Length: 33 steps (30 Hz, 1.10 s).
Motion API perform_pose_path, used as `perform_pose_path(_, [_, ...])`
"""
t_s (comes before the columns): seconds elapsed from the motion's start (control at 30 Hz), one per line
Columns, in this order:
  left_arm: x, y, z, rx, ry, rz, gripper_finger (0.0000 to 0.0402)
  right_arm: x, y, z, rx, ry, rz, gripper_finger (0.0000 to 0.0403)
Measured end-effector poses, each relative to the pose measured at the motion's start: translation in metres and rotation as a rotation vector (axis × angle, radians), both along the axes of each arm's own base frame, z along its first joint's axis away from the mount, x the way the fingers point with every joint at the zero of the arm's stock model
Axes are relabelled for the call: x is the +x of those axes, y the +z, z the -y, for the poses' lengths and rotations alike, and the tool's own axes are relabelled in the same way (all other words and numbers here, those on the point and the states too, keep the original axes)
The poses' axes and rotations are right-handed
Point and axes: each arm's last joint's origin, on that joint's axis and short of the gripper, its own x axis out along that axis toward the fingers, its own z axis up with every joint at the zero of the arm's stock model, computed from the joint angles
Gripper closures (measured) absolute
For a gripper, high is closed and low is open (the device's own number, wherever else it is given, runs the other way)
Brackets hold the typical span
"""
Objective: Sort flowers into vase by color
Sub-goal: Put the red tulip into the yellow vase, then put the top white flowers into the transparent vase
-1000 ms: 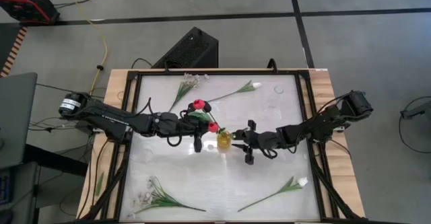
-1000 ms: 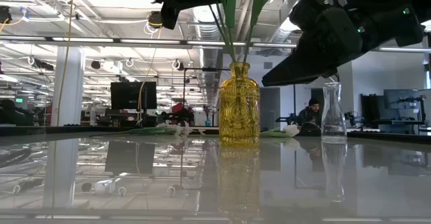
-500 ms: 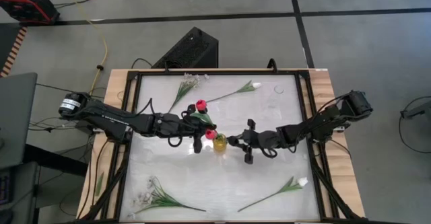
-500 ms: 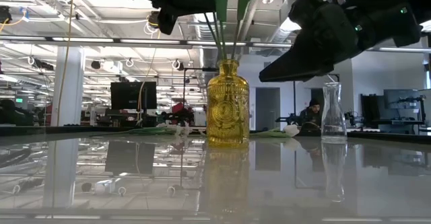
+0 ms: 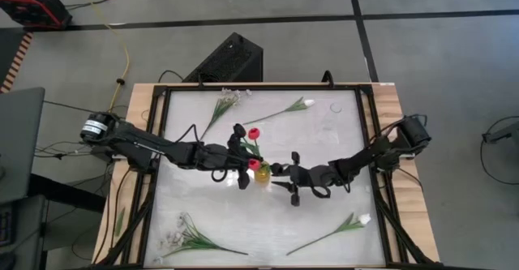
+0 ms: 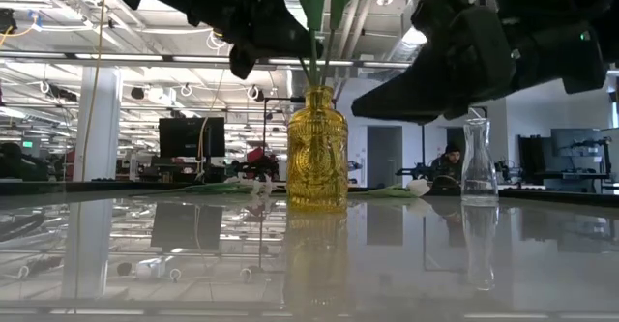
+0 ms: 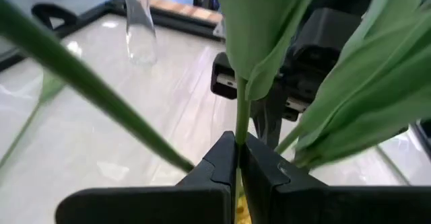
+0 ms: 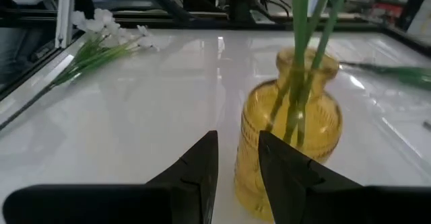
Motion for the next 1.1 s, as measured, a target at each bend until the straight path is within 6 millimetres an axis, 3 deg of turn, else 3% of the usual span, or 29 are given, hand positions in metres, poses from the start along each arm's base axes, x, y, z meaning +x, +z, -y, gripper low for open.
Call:
perform_pose_path(0.33, [-0.001,0.000,0.000,-0.006,0.001,-0.002,0.0394,0.000,-0.007,0.000,0.019,-0.007,-0.023,0.0271])
perform_pose_path(0.77, [-0.009,0.000,0.003,-0.043,-0.144,-0.154,0.0259,0.000,-0.005,-0.004,0.025,0.010,-0.008,0.0271])
perform_pose_path(1.1, [-0.004,0.035,0.006,0.019,-0.247,-0.351,0.0226,0.000,-0.005,-0.004,0.037,0.007,-0.008,0.0271])
